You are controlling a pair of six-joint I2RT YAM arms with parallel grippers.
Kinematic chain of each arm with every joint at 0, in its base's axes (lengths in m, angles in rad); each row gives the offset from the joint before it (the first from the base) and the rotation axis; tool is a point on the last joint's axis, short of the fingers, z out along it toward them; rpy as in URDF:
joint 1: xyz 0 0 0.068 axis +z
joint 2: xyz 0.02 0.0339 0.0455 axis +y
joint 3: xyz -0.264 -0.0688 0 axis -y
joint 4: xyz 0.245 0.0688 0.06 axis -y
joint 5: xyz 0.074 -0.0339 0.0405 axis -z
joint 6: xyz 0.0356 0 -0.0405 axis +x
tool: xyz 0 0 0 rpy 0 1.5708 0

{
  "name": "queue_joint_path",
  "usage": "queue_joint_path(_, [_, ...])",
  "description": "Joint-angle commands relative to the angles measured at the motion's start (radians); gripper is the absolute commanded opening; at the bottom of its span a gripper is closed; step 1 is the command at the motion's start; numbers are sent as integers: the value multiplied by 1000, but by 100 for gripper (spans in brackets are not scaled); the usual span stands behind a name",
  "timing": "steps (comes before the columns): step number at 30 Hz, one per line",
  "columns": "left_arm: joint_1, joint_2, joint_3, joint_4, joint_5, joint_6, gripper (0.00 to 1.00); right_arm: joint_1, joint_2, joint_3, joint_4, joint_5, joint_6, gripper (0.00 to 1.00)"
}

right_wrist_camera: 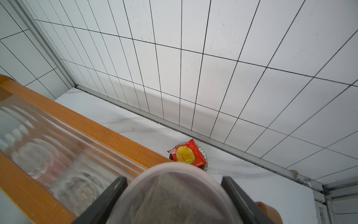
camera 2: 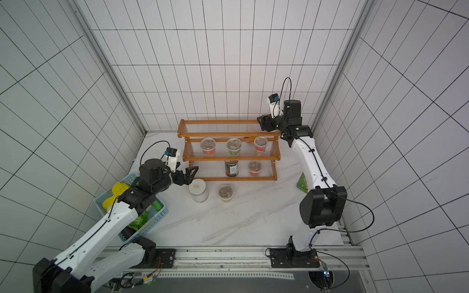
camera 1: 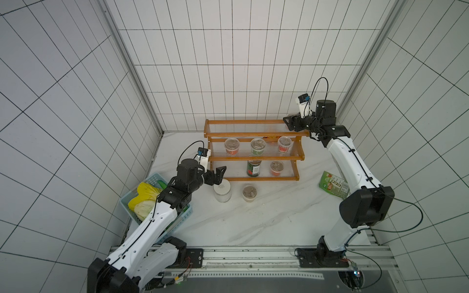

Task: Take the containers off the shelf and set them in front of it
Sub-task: 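Pick up a container from the shelf, then place the container at the center of the board.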

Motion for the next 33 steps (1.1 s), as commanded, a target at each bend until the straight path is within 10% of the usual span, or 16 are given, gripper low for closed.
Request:
queue_joint_path(1, [7, 11, 23, 14, 9, 11, 99, -6, -49, -9, -1, -29, -6, 73])
queue_joint_path(17, [11, 23, 22, 14, 12, 18, 99, 75, -201, -94, -71, -39, -32, 71])
queue_joint_path(33, [25, 14, 7, 10, 30, 16, 99, 434, -637, -727, 83, 64, 66, 68])
